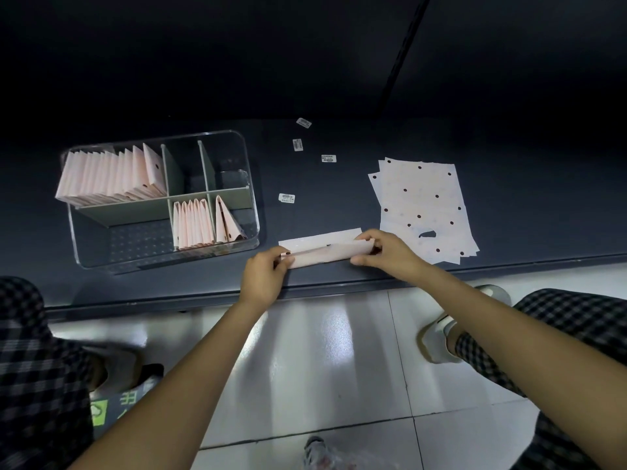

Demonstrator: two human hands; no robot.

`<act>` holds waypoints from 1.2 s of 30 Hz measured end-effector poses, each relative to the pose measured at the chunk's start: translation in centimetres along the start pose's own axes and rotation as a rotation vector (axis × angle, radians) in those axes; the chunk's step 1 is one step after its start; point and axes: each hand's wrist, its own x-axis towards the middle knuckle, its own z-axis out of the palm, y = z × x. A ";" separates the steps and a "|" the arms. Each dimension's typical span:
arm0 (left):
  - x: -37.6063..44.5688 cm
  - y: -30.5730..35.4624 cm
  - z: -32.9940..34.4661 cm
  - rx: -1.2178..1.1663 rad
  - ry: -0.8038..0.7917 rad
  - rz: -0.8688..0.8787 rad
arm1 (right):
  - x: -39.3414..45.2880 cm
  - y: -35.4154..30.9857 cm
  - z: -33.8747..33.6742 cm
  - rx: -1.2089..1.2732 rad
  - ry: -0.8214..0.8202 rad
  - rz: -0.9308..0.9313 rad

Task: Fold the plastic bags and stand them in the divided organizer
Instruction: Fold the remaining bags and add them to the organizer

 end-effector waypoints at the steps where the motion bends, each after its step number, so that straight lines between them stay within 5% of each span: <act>1: 0.2 0.0 0.0 -0.004 0.002 -0.024 | 0.4 0.1 0.1 0.030 0.063 0.029; 6: -0.1 1.0 0.4 0.000 0.095 -0.030 | 2.2 -0.4 1.0 -0.128 0.237 0.167; 9: -1.4 1.6 1.2 0.222 0.246 0.227 | 2.8 -0.7 1.3 -0.184 0.264 0.222; 13: -2.2 1.7 3.2 0.502 -0.048 0.501 | 3.3 -0.6 1.5 -0.175 0.287 0.271; 20: -1.7 -1.5 3.1 0.860 -0.238 0.385 | 3.1 -1.0 2.0 -0.190 0.359 0.285; 23: -1.7 -1.4 3.3 0.880 -0.244 0.372 | 1.2 -1.6 3.7 -0.447 0.607 0.023; 25: -1.7 -1.3 3.3 0.881 -0.243 0.366 | -0.1 -2.4 5.8 -0.480 0.505 -0.220; 29: -1.7 -1.5 3.0 0.824 -0.268 0.375 | -1.2 -2.7 9.6 -0.588 -0.043 -0.438; 36: -1.6 -1.5 3.1 0.853 -0.250 0.388 | -0.3 0.1 6.6 -0.594 0.116 -0.176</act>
